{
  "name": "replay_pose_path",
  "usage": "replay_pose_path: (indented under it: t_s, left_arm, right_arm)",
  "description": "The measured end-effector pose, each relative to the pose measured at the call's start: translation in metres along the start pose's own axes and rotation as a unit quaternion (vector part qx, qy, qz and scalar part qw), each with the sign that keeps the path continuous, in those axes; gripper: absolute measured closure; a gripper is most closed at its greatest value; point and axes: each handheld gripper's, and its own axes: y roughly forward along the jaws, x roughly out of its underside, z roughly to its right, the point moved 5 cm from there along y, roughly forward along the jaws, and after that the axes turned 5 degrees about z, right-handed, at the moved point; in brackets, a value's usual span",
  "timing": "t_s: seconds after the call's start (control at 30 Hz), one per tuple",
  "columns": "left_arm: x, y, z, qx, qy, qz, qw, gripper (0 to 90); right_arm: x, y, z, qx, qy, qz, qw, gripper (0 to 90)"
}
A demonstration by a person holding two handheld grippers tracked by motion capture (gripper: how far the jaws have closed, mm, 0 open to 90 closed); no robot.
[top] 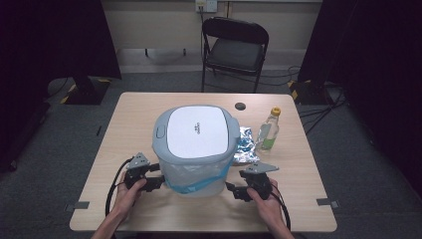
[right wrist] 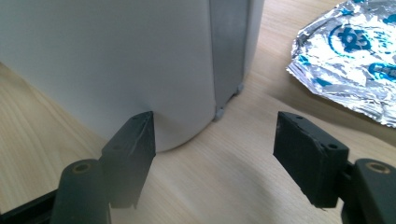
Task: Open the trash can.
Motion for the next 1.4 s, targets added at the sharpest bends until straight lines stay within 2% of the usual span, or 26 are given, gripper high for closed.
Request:
replay_pose_path:
  t_s: [0.07,0.13,0.17,0.2,0.23,0.33,0.37,0.4,0.43,0.47,0.5,0.53,0.63,0.7,0.77,0.8,0.83,0.9,0.97,1.1,1.2,1.23,1.3,1.4]
  left_arm:
    - [0.000,0.000,0.000,-0.008,0.006,0.003,0.9999,39.1]
    - [0.000,0.000,-0.001,-0.009,0.002,0.001,1.0000,35.5]
    - [0.000,0.001,-0.001,-0.006,0.000,0.001,1.0000,35.5]
    - [0.000,0.001,-0.002,-0.005,-0.002,0.001,1.0000,35.6]
    - [0.000,0.000,-0.001,-0.005,-0.001,0.000,1.0000,36.2]
    - [0.000,0.000,0.001,-0.005,0.004,0.001,1.0000,40.4]
    - [0.000,-0.001,0.002,-0.006,0.006,0.000,1.0000,40.6]
    - [0.000,-0.001,0.002,-0.006,0.005,0.001,1.0000,39.2]
    - [0.000,0.000,0.001,-0.005,0.004,0.001,1.0000,39.2]
    - [0.000,0.000,0.000,-0.004,0.004,0.001,1.0000,38.6]
    - [0.000,0.000,0.001,0.001,-0.001,0.002,1.0000,38.6]
    - [0.000,0.001,0.003,0.008,0.002,-0.001,1.0000,39.5]
    - [0.000,0.000,0.007,0.005,0.011,-0.003,0.9999,42.3]
    - [0.000,0.000,0.008,0.007,0.017,-0.004,0.9998,43.2]
    - [0.000,0.000,0.009,0.016,0.009,-0.005,0.9998,40.5]
    - [0.001,0.000,0.009,0.014,0.012,-0.007,0.9998,38.5]
    - [0.000,0.001,0.009,0.013,0.013,-0.007,0.9998,38.5]
    - [0.000,0.001,0.010,0.007,0.016,-0.009,0.9998,36.8]
    - [0.000,0.001,0.010,0.005,0.018,-0.010,0.9998,36.0]
    - [0.000,0.001,0.010,0.013,0.015,-0.008,0.9998,34.4]
    - [-0.001,0.003,0.014,0.024,0.016,-0.007,0.9996,39.6]
    - [-0.002,0.005,0.015,0.019,0.020,-0.011,0.9996,37.3]
    - [-0.002,0.005,0.014,0.018,0.017,-0.011,0.9996,35.1]
    - [-0.001,0.000,0.008,0.022,0.009,-0.009,0.9997,29.1]
  right_arm:
    - [-0.001,0.001,0.003,0.007,0.001,0.001,1.0000,28.4]
    - [-0.005,0.005,0.009,0.022,0.005,0.009,0.9997,39.5]
    - [-0.005,0.005,0.009,0.022,0.005,0.009,0.9997,39.5]
    - [-0.007,0.007,0.011,0.033,0.001,0.009,0.9994,41.1]
    - [-0.012,0.011,0.014,0.043,0.002,0.013,0.9990,47.5]
    - [-0.016,0.014,0.015,0.052,0.000,0.015,0.9985,49.0]
    - [-0.016,0.013,0.014,0.053,-0.004,0.014,0.9985,48.2]
    - [-0.012,0.006,0.013,0.034,-0.008,0.009,0.9993,37.0]
    - [-0.012,0.006,0.013,0.034,-0.008,0.009,0.9993,37.0]
    - [-0.010,0.003,0.013,0.021,-0.005,0.009,0.9997,33.1]
    - [-0.007,-0.001,0.010,0.006,0.005,0.010,0.9999,33.1]
    - [-0.002,-0.005,0.005,0.001,0.001,0.008,1.0000,32.1]
    - [0.000,-0.006,-0.002,-0.011,-0.004,0.006,0.9999,33.1]
    - [0.000,-0.006,-0.001,-0.008,-0.011,0.006,0.9999,32.2]
    - [0.000,-0.005,0.002,-0.014,0.001,0.006,0.9999,31.8]
    - [-0.002,-0.004,0.005,-0.004,0.002,0.008,1.0000,34.1]
    - [-0.002,-0.004,0.005,-0.004,0.002,0.008,1.0000,34.1]
    - [-0.007,-0.001,0.007,0.011,-0.009,0.010,0.9998,40.1]
    - [-0.010,0.003,0.010,0.019,-0.013,0.010,0.9997,40.4]
    - [-0.016,0.010,0.018,0.029,-0.009,0.012,0.9995,41.6]
    - [-0.023,0.019,0.026,0.045,-0.004,0.015,0.9989,45.8]
    - [-0.028,0.025,0.030,0.055,-0.008,0.018,0.9983,45.7]
    - [-0.029,0.027,0.031,0.057,-0.005,0.017,0.9982,44.7]
    - [-0.029,0.028,0.035,0.052,0.004,0.020,0.9984,37.6]
